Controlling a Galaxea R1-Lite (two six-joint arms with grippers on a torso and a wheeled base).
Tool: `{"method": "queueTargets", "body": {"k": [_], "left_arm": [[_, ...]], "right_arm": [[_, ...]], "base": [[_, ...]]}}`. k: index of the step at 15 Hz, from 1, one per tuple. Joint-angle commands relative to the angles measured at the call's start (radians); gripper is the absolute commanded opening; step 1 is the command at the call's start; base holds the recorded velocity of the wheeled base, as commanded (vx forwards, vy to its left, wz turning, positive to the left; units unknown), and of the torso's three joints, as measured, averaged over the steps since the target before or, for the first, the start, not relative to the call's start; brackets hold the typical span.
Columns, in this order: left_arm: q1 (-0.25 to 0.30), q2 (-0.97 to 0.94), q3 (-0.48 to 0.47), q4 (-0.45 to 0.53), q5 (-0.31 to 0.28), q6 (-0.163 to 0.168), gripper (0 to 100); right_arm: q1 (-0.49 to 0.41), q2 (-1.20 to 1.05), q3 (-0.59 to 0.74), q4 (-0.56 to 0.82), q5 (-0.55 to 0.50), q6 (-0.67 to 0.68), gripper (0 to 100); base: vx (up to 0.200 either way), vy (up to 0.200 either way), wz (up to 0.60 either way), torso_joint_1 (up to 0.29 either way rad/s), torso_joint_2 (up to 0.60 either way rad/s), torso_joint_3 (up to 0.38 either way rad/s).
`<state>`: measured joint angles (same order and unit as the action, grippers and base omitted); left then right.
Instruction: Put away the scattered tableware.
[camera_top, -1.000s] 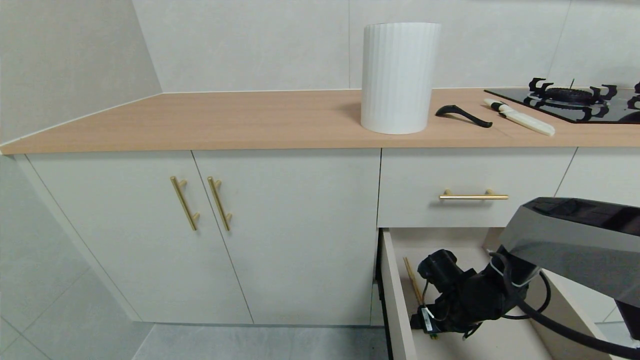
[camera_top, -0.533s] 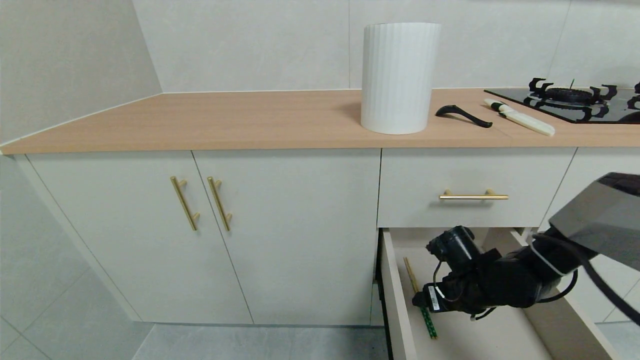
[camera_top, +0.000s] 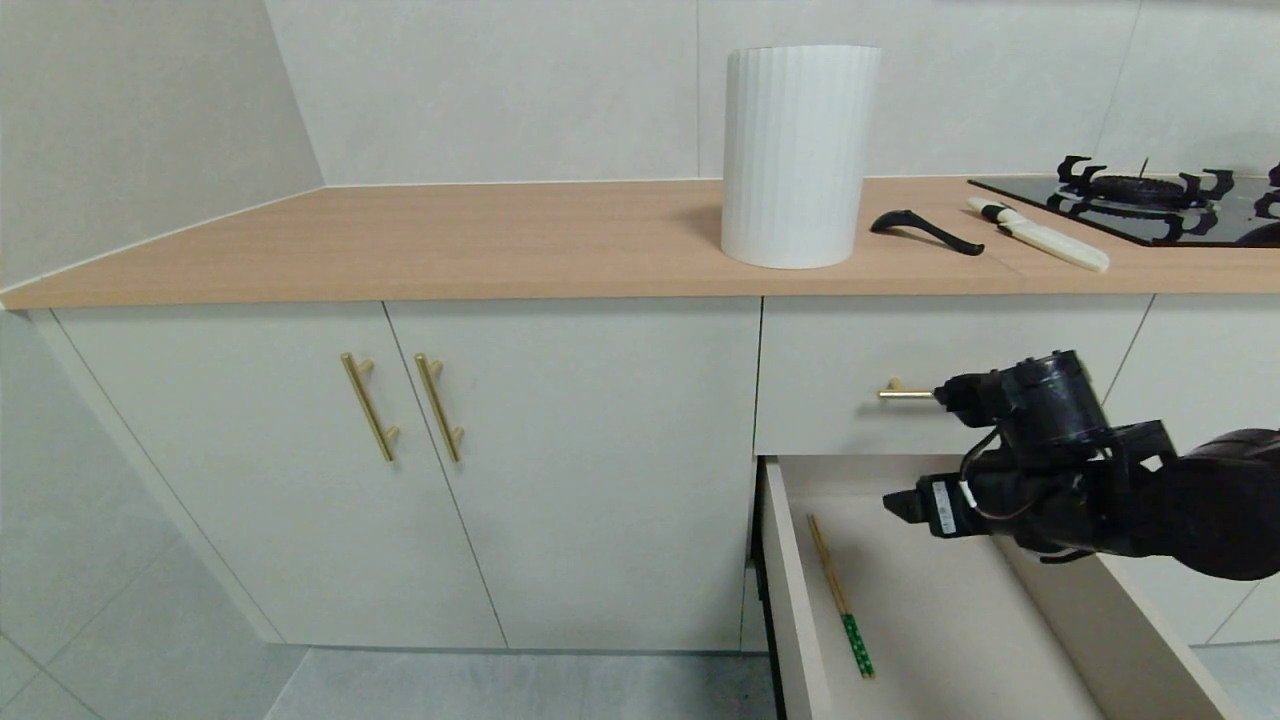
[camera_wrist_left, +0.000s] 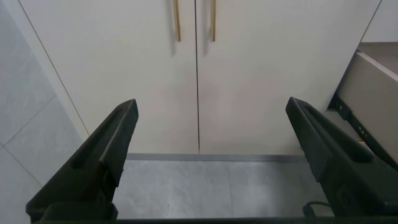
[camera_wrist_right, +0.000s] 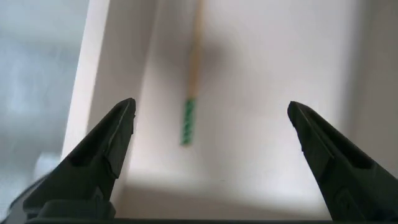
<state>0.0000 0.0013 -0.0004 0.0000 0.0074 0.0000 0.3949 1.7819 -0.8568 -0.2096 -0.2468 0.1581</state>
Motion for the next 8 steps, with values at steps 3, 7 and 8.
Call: {"method": "queueTargets", "body": {"k": [3, 7, 8], "left_arm": [[0.0, 0.0, 0.0, 0.0, 0.0, 0.0, 100], [0.0, 0.0, -0.001, 0.0, 0.0, 0.0, 100], [0.0, 0.0, -0.001, 0.0, 0.0, 0.0, 100]], "right_arm": [[-0.062, -0.168, 0.004, -0.002, -0.006, -0.052, 100], [-0.093, -0.196, 0.004, -0.004, -0.006, -0.081, 100], [-0.093, -0.196, 0.001, -0.004, -0.006, -0.081, 100]], "base": [[0.0, 0.0, 0.0, 0.0, 0.0, 0.0], [0.0, 0.0, 0.0, 0.038, -0.18, -0.138], [0.0, 0.0, 0.0, 0.017, -0.14, -0.281]]}}
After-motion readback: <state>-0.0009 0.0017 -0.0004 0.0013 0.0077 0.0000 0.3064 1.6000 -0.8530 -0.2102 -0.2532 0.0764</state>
